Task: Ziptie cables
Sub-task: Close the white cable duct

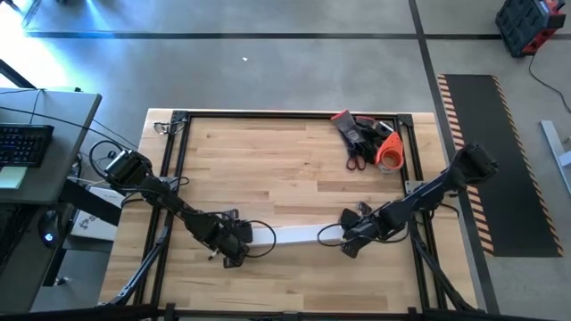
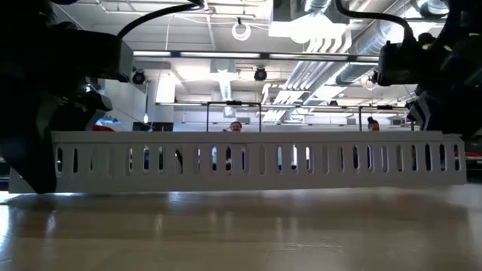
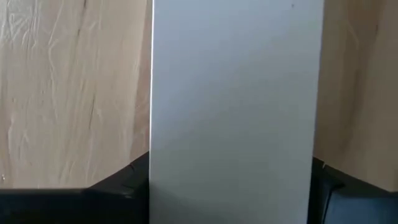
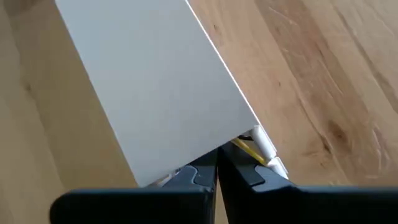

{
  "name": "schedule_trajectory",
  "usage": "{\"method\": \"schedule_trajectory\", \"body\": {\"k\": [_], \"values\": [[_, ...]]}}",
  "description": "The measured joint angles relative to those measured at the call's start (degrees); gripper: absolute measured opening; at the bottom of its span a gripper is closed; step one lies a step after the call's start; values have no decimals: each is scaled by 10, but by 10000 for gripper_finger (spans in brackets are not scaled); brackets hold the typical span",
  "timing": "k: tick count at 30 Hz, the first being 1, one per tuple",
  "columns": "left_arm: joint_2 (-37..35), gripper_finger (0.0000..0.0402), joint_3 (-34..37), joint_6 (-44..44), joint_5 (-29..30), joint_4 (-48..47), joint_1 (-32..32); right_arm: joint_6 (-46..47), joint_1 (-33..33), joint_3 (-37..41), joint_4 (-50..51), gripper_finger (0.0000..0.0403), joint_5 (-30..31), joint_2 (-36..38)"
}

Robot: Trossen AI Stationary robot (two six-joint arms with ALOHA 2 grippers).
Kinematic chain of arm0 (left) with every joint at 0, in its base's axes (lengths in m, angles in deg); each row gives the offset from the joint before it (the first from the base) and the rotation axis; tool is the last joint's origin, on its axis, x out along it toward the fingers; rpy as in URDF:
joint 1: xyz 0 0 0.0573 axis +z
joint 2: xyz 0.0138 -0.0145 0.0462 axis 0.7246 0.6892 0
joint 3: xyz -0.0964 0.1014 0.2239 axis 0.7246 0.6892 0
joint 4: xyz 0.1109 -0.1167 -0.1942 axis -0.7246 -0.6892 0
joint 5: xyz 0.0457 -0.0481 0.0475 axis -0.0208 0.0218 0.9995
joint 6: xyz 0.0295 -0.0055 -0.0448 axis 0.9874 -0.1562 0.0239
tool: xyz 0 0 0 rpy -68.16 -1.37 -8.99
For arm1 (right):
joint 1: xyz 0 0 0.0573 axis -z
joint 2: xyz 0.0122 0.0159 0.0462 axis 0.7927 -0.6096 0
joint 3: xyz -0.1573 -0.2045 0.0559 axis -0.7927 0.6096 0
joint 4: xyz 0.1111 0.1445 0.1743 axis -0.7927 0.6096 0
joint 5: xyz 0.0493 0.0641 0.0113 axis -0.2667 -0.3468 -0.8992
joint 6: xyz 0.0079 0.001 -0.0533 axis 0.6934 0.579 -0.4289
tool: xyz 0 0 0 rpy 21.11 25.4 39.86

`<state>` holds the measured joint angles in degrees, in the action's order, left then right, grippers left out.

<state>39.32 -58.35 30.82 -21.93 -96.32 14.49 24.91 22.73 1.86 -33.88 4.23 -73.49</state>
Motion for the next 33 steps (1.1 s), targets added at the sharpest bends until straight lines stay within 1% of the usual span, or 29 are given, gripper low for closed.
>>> {"method": "schedule_trajectory", "body": {"k": [2,6,15,18,21,24,29,33], "values": [[0,216,0,0,1,-8,0,6,2,0,6,0,-1,-3],[0,228,-3,0,7,-15,1,36,0,-2,53,0,-1,-5],[-1,286,-3,15,-39,-24,1,66,-24,-2,108,0,-8,-5],[-7,299,-3,18,-50,-29,6,87,-31,-2,138,0,-8,-5],[-27,304,-3,7,-48,-47,9,121,-40,-2,182,0,-8,-5],[-58,305,-3,-5,-33,-68,9,148,-49,-2,214,0,-8,-5],[-123,304,-3,-26,-23,-107,1,174,-65,-2,223,0,-8,-5],[-174,284,-3,-76,-12,-146,-31,192,-82,-2,224,0,-8,-5]]}}
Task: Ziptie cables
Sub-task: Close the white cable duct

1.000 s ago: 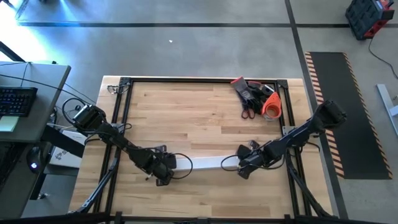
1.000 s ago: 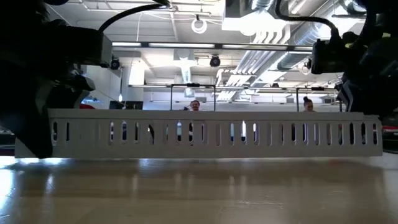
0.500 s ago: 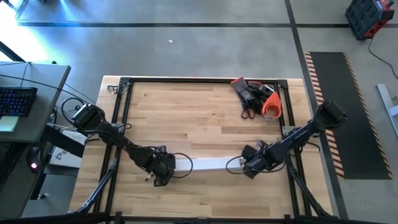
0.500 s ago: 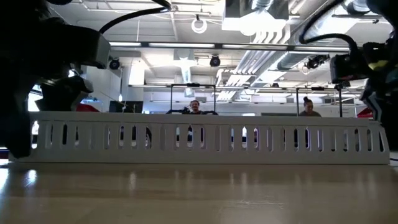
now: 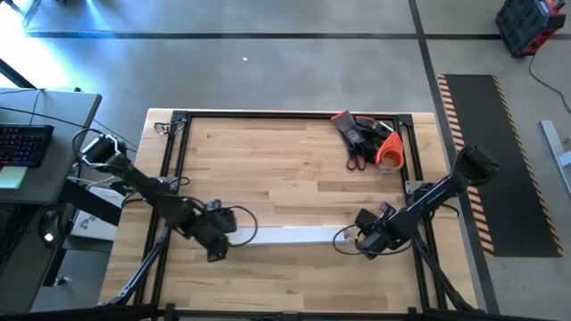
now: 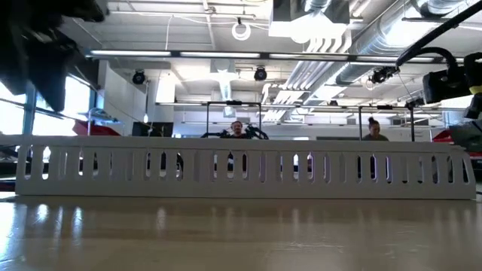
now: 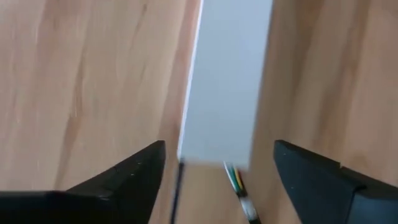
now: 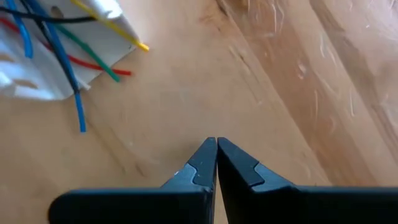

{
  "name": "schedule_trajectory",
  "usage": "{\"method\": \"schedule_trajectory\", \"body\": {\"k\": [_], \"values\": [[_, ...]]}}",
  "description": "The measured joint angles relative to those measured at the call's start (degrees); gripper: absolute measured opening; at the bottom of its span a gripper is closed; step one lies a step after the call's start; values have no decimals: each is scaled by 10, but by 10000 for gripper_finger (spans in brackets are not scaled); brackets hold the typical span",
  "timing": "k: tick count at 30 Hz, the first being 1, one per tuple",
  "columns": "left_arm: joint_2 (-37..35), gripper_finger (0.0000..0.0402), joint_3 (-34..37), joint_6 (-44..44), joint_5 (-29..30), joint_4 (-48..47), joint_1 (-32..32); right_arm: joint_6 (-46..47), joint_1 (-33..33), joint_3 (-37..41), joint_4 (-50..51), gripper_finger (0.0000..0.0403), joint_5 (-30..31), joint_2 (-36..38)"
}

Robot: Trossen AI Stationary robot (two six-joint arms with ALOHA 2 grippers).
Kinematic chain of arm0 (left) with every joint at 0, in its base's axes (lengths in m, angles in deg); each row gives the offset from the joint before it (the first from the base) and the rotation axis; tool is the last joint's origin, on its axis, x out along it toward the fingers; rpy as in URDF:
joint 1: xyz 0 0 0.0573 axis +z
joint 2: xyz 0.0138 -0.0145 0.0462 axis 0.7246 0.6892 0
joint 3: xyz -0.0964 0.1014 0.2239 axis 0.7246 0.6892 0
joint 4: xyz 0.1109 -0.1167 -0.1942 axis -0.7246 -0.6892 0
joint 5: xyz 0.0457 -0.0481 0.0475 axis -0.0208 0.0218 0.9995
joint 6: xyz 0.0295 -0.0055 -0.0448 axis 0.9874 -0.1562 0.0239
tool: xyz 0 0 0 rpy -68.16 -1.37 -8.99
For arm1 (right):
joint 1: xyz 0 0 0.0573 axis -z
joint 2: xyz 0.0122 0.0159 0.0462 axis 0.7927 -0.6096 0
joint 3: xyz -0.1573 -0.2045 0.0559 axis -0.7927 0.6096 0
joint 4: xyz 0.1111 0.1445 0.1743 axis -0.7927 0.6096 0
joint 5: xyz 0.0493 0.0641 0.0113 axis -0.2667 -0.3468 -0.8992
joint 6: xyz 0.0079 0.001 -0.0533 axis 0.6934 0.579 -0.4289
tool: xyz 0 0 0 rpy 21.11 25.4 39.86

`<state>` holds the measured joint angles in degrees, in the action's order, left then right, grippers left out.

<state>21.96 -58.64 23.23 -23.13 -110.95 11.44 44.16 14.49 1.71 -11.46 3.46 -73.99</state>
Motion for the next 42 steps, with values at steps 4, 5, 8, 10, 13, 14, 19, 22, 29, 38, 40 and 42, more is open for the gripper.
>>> {"method": "schedule_trajectory", "body": {"k": [4,5,8,10,13,14,19,22,29,38,40,42], "values": [[-18,233,0,-74,-14,-45,-40,23,-16,0,2,0,-4,0],[-15,217,0,-90,-23,-55,-49,31,-20,0,1,0,-13,0],[8,162,3,-119,-29,-60,-70,39,-34,0,-21,0,-33,0],[29,126,3,-126,-10,-59,-78,37,-45,0,-44,0,-26,-2],[65,76,3,-110,15,-56,-76,34,-54,0,-74,0,-11,-12],[77,61,3,-96,17,-51,-70,33,-54,0,-79,0,-8,-15],[126,6,4,-14,55,19,-32,10,-39,-2,-95,0,-6,-34],[141,7,3,36,68,82,-7,-18,-26,-1,-112,0,-5,-38],[130,2,4,40,63,51,13,-18,-25,-30,-39,0,19,-42],[122,0,3,-6,75,-12,10,11,-49,-52,6,0,26,-43],[125,0,3,-3,75,-13,16,15,-47,-48,14,0,31,-43],[125,0,3,0,76,-19,19,34,-48,-48,43,0,41,-43]]}}
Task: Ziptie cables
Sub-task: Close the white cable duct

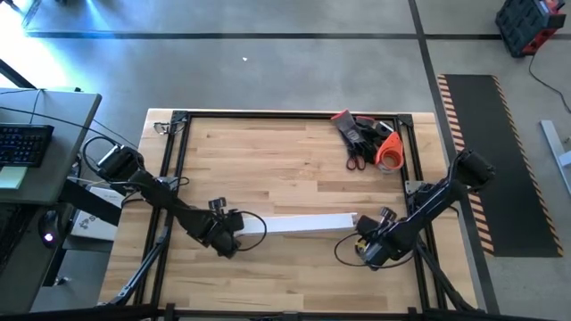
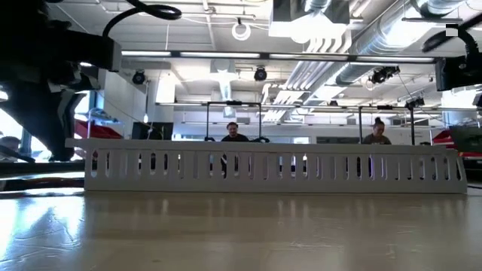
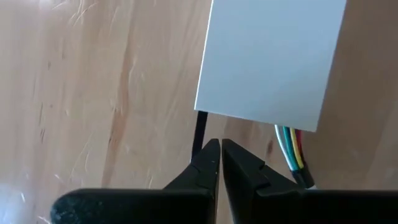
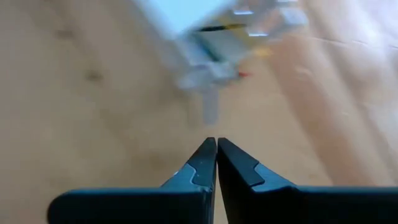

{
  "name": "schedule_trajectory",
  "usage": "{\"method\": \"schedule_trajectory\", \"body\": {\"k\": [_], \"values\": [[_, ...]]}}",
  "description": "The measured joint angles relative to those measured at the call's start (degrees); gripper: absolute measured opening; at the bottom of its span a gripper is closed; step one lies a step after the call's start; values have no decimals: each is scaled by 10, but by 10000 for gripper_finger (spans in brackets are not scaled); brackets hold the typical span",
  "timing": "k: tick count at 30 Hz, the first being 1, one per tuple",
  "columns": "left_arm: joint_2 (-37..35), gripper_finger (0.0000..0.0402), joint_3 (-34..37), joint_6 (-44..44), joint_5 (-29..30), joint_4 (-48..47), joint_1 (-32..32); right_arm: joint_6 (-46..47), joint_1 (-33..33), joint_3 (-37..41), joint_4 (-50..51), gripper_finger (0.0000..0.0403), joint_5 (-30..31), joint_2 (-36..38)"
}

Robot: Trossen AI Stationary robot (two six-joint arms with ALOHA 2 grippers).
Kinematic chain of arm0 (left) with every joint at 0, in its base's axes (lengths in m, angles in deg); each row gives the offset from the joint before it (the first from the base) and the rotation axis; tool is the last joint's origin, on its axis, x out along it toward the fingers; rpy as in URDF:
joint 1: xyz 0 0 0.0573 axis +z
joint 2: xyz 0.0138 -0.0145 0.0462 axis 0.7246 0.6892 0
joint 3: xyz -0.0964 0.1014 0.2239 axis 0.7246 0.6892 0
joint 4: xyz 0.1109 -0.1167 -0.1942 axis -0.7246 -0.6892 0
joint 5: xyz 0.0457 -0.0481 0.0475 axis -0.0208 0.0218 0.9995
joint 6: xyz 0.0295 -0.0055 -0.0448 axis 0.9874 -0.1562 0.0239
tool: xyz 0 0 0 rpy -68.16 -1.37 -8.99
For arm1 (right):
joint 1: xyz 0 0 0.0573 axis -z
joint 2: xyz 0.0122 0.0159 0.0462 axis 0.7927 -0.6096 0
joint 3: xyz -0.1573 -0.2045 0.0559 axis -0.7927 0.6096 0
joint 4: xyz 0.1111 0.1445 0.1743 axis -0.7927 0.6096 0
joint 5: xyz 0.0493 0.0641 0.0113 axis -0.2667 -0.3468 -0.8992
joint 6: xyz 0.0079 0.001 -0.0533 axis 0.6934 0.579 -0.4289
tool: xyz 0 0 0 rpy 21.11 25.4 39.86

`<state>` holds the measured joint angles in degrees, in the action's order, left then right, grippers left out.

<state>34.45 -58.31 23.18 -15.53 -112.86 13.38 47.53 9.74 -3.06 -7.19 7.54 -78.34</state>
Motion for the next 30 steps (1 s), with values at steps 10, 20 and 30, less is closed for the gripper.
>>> {"method": "schedule_trajectory", "body": {"k": [10,20,30], "values": [[0,0,0,-29,18,39,9,109,6,27,-3,0,68,0],[34,0,-3,-30,15,161,12,70,34,65,-105,1,115,1],[34,0,-10,-130,52,62,9,158,-1,-1,84,0,98,0]]}}
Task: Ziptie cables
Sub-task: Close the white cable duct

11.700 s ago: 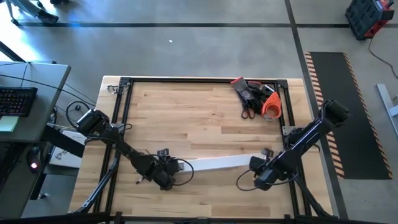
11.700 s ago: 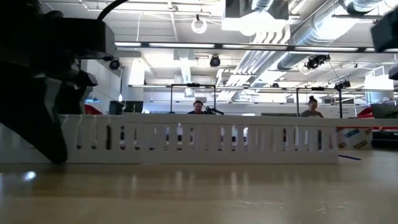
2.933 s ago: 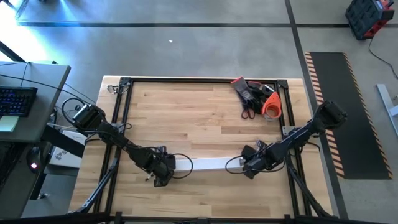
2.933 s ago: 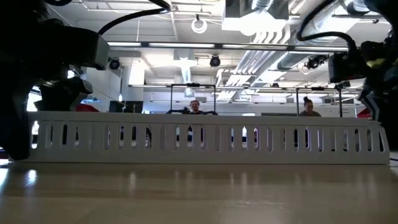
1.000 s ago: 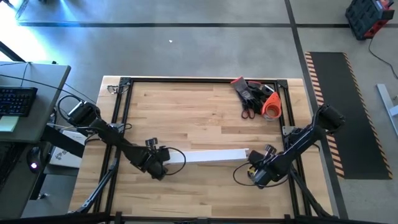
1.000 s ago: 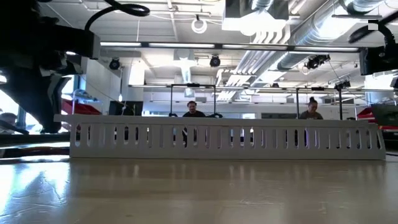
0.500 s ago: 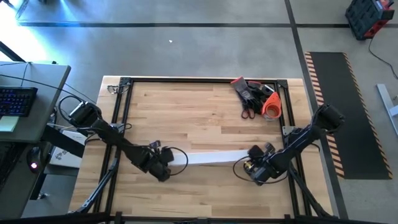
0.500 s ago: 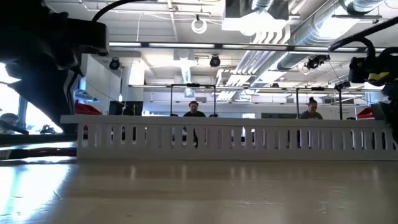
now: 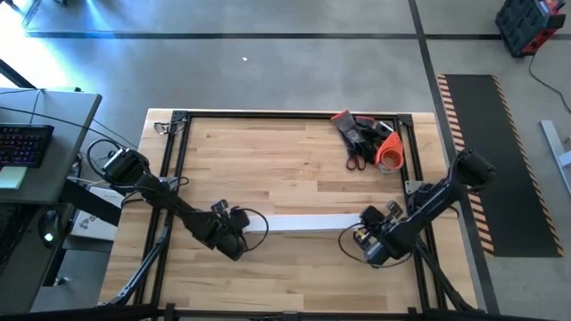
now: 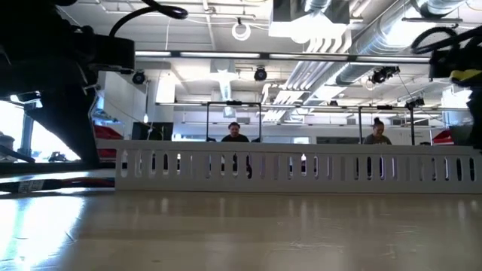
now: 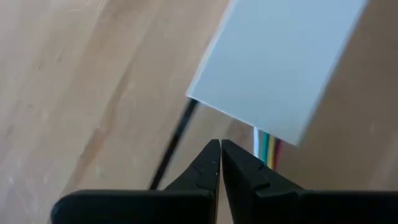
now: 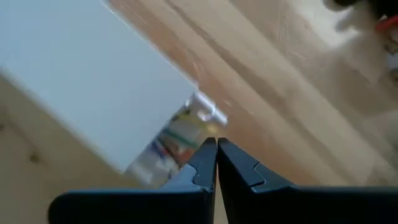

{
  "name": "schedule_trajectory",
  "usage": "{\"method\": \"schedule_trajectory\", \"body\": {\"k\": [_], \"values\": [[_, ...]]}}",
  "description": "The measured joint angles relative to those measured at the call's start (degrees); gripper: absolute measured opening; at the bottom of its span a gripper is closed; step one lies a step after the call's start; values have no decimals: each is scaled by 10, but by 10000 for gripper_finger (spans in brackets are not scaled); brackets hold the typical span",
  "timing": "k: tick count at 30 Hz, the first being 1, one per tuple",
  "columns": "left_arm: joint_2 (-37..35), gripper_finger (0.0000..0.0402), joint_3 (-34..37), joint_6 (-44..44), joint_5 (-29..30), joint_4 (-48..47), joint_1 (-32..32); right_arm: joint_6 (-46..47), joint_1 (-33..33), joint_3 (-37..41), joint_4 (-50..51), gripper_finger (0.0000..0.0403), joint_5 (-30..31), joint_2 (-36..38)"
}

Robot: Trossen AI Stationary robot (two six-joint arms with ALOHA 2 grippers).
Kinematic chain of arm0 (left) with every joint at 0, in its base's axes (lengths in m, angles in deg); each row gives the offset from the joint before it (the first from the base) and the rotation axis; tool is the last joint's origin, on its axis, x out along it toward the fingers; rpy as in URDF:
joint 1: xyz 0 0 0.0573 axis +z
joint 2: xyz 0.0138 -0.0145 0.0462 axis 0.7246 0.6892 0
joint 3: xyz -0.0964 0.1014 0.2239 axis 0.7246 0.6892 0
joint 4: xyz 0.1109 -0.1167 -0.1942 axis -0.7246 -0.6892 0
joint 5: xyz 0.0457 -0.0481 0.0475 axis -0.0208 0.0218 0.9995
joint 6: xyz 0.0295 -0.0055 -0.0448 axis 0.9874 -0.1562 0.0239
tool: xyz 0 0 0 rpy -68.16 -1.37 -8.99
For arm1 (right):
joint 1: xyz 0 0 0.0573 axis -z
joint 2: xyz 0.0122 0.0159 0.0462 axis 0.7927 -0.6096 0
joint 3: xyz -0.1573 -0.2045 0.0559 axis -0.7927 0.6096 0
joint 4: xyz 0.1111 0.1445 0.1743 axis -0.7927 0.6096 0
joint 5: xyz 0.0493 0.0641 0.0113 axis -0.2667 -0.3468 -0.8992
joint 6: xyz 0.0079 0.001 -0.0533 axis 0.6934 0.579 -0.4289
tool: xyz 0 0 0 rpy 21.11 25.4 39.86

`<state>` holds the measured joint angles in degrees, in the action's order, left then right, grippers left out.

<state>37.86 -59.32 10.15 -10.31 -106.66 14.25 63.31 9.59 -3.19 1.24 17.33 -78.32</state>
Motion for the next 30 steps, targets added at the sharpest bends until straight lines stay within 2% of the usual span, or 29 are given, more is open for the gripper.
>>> {"method": "schedule_trajectory", "body": {"k": [8,11,16,20,25,30], "values": [[0,0,0,0,-6,5,-2,88,-86,5,13,0,-22,0],[3,0,0,11,-4,37,-2,131,-105,33,-28,0,-6,1],[28,0,2,37,-1,109,0,117,-99,82,-154,0,59,1],[52,0,2,63,-23,178,-2,85,-75,91,-175,0,56,0],[53,0,-5,43,-10,152,-3,82,-70,86,-151,0,42,0],[23,0,-8,2,-8,63,-1,102,-77,80,-125,0,23,1]]}}
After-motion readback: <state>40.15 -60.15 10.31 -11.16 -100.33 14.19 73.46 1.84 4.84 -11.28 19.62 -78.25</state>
